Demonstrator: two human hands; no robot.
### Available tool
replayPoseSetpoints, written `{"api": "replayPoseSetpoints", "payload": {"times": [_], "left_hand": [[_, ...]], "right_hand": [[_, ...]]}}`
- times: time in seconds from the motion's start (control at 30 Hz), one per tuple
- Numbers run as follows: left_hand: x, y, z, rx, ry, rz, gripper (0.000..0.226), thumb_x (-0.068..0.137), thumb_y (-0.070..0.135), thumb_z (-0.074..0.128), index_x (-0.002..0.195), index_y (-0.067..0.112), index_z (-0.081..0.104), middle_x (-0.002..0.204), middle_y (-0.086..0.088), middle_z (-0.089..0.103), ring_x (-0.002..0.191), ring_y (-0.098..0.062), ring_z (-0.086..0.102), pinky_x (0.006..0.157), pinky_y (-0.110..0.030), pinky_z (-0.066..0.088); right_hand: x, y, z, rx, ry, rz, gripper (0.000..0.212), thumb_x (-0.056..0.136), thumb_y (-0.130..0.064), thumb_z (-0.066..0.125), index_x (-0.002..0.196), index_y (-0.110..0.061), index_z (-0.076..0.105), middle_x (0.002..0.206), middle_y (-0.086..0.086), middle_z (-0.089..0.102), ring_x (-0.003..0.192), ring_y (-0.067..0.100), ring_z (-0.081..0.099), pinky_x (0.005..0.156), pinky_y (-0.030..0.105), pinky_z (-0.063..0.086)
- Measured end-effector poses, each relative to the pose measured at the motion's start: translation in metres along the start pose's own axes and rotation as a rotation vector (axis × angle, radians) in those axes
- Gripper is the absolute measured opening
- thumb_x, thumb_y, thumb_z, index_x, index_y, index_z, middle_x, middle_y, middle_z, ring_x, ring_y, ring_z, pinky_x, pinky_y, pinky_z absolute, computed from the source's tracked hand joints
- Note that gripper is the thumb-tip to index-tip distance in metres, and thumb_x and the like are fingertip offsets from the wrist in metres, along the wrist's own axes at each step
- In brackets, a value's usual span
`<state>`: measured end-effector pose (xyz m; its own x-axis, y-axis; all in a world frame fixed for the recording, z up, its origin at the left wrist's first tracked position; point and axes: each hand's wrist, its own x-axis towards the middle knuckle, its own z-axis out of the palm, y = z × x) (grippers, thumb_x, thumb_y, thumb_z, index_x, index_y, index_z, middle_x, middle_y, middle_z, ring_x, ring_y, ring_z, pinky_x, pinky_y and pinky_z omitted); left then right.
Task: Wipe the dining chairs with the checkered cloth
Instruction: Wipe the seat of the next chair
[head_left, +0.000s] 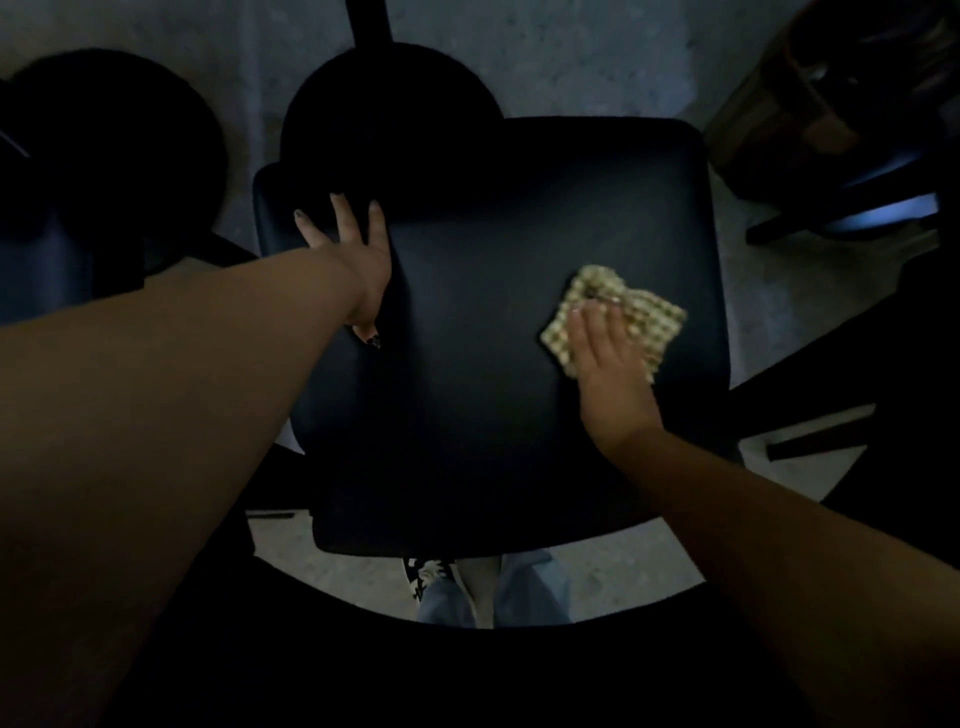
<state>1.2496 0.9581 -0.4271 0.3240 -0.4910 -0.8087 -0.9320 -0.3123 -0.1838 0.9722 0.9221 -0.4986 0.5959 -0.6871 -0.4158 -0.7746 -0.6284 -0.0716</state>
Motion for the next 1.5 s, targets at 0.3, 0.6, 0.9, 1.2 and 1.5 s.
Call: {"api": "replayPoseSetpoints", "payload": {"times": [0.3, 0.6, 0.9, 1.2, 1.5], "left_hand": [[-0.015, 0.027, 0.009, -0.029, -0.056, 0.091, 0.128, 0.083, 0.041, 0.073, 0.143, 0.006, -0.034, 0.147, -0.035, -0.032, 0.136, -0.06, -0.013, 0.113, -0.062, 0.017], [-0.009, 0.033, 0.019, -0.11, 0.024, 0.21, 0.12, 0.084, 0.036, 0.073, 0.148, 0.013, -0.026, 0.15, -0.024, -0.035, 0.138, -0.055, -0.019, 0.114, -0.061, 0.019], [-0.043, 0.093, 0.019, -0.623, 0.338, 0.746, 0.083, 0.079, 0.019, 0.075, 0.15, 0.015, 0.031, 0.153, -0.011, 0.037, 0.14, -0.022, 0.036, 0.115, -0.029, 0.027], [-0.061, 0.067, 0.001, -0.609, 0.676, 0.438, 0.023, 0.077, 0.016, 0.068, 0.099, 0.013, 0.071, 0.102, -0.01, 0.065, 0.097, -0.028, 0.061, 0.083, -0.035, 0.049], [-0.028, 0.086, 0.049, -0.25, 0.265, 0.467, 0.083, 0.089, -0.005, 0.042, 0.154, 0.017, -0.005, 0.162, -0.014, -0.009, 0.148, -0.031, 0.009, 0.116, -0.043, 0.019]], "right_hand": [[0.016, -0.006, -0.009, 0.333, 0.091, 0.75, 0.074, 0.093, 0.005, 0.04, 0.151, -0.007, -0.004, 0.16, 0.011, -0.009, 0.145, 0.033, -0.01, 0.115, 0.051, 0.016], [-0.01, -0.058, -0.01, 0.297, -0.053, 0.541, 0.077, 0.091, 0.001, 0.042, 0.151, -0.009, -0.004, 0.16, 0.009, -0.007, 0.146, 0.032, -0.008, 0.115, 0.053, 0.017], [-0.017, -0.045, -0.115, 0.733, -0.189, 0.134, 0.016, 0.081, 0.005, 0.051, 0.081, -0.004, 0.065, 0.094, 0.019, 0.066, 0.094, 0.029, 0.062, 0.075, 0.032, 0.045], [-0.041, 0.001, -0.187, 0.154, -0.342, 0.091, 0.04, 0.089, -0.022, 0.056, 0.127, -0.012, 0.053, 0.119, 0.011, 0.059, 0.104, 0.029, 0.058, 0.091, 0.039, 0.051], [-0.058, 0.014, -0.192, 0.031, -0.505, 0.048, 0.036, 0.095, -0.022, 0.046, 0.127, -0.009, 0.052, 0.121, 0.012, 0.057, 0.106, 0.028, 0.057, 0.091, 0.036, 0.05]]}}
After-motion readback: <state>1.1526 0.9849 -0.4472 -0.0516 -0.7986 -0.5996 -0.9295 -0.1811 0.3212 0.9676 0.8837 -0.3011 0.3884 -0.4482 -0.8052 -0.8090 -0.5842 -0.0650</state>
